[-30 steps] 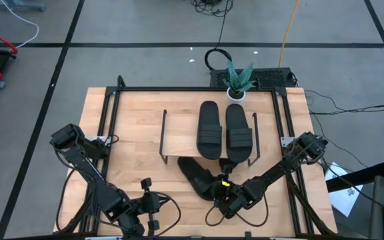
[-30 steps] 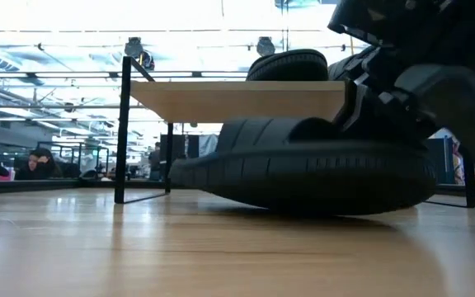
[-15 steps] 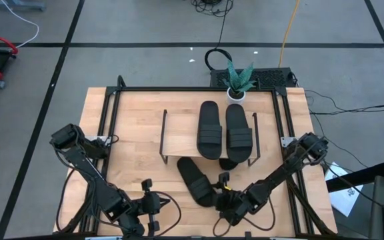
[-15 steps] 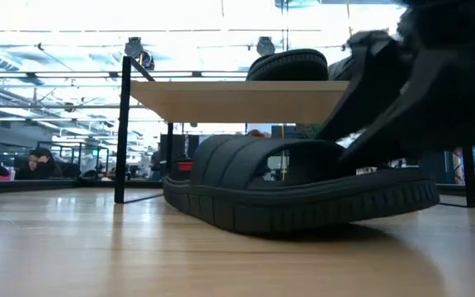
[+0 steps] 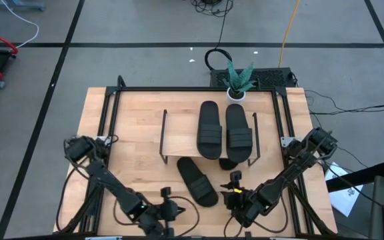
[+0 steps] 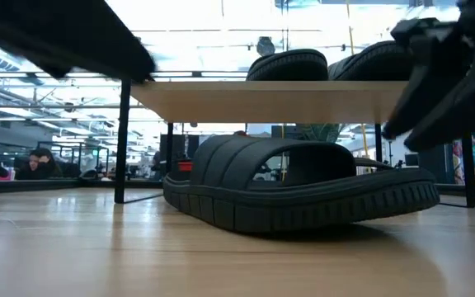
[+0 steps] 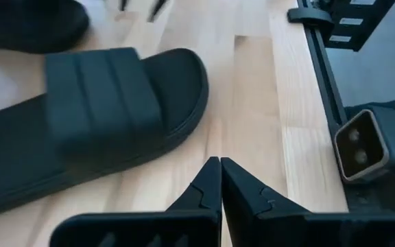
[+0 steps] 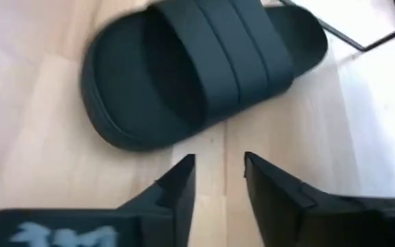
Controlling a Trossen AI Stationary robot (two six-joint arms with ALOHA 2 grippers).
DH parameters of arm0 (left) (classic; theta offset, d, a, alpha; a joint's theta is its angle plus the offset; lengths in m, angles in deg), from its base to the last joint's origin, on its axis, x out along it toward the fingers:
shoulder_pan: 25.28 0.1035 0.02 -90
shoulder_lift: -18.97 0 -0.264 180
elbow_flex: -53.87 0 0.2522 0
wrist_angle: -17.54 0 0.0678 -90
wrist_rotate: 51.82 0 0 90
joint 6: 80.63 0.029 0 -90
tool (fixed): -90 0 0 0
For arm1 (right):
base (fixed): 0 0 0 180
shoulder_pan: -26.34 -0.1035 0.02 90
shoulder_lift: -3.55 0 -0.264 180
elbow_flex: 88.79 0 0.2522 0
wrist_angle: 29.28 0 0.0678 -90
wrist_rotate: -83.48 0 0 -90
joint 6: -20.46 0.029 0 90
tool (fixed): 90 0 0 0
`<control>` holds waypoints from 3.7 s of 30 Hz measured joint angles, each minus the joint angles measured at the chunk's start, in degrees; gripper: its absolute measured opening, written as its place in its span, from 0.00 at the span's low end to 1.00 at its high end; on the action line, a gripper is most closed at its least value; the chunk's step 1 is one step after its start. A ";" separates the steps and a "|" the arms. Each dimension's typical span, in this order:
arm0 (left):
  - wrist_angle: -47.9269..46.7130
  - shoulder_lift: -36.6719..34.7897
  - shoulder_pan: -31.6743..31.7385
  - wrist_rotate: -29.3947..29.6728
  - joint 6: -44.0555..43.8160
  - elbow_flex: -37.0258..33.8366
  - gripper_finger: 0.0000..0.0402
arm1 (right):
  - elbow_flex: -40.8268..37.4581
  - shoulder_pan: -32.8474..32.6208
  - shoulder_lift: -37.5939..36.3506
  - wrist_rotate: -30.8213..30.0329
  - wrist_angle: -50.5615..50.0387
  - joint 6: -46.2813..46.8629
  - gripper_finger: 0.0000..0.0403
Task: Pick and place slides into the shelf
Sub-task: Put the black slipper under the shelf
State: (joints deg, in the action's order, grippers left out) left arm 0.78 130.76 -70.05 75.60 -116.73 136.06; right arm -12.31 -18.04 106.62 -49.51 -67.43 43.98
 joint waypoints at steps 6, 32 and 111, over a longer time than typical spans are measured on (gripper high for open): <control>9.22 4.87 3.14 -1.09 5.89 0.13 0.02 | -4.68 0.37 0.31 2.75 3.42 2.60 0.04; -5.57 6.34 8.30 0.21 -10.13 0.24 0.02 | -11.36 1.94 0.27 11.99 33.25 -10.96 0.00; 5.90 6.25 16.36 1.79 50.15 2.43 0.69 | -42.75 -14.49 -68.17 1.04 43.22 -30.70 0.00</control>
State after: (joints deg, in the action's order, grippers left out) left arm 6.69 137.01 -53.68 77.40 -66.58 138.48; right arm -55.06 -32.53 38.45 -48.47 -24.21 13.28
